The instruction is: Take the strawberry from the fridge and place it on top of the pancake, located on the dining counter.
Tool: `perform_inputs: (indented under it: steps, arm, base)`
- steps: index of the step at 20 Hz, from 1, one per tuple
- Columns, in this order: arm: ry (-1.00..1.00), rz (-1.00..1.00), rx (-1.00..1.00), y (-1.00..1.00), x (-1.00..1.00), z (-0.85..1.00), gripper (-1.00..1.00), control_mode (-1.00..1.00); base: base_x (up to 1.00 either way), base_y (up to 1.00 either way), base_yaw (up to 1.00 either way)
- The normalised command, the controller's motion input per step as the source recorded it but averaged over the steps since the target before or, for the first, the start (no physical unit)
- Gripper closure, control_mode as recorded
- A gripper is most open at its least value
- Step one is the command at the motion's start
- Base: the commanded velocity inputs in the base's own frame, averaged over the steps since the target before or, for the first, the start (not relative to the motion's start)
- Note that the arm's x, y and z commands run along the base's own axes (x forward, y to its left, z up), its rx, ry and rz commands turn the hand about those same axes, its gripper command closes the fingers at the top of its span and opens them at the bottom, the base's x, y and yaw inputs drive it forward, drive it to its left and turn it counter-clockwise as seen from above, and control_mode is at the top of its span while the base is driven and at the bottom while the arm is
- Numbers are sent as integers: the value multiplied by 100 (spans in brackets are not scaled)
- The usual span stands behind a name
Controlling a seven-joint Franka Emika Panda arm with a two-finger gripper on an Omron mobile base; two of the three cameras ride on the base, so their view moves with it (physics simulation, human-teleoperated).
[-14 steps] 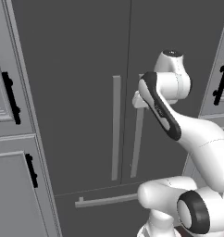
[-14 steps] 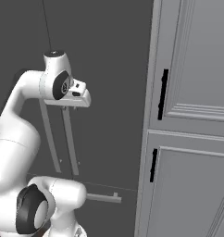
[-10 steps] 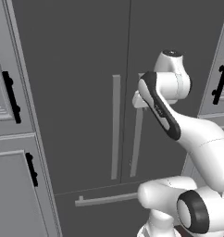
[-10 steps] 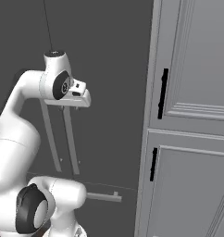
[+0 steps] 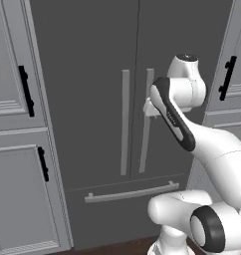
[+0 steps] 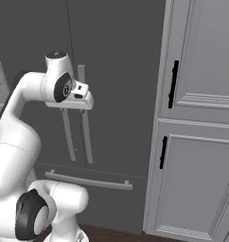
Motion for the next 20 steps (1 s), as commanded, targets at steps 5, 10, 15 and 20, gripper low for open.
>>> perform_inputs:
  steps: [5,10,15,20]
  arm:
    - [0,0,0,0,0,0,-100,100]
    - [0,0,0,0,0,0,-100,100]
    - [0,0,0,0,0,0,-100,100]
    - [0,0,0,0,0,0,-100,100]
  base:
    - [0,49,0]
    - [-39,9,-1]
    - [-81,-13,-4]
    - [-38,-16,-5]
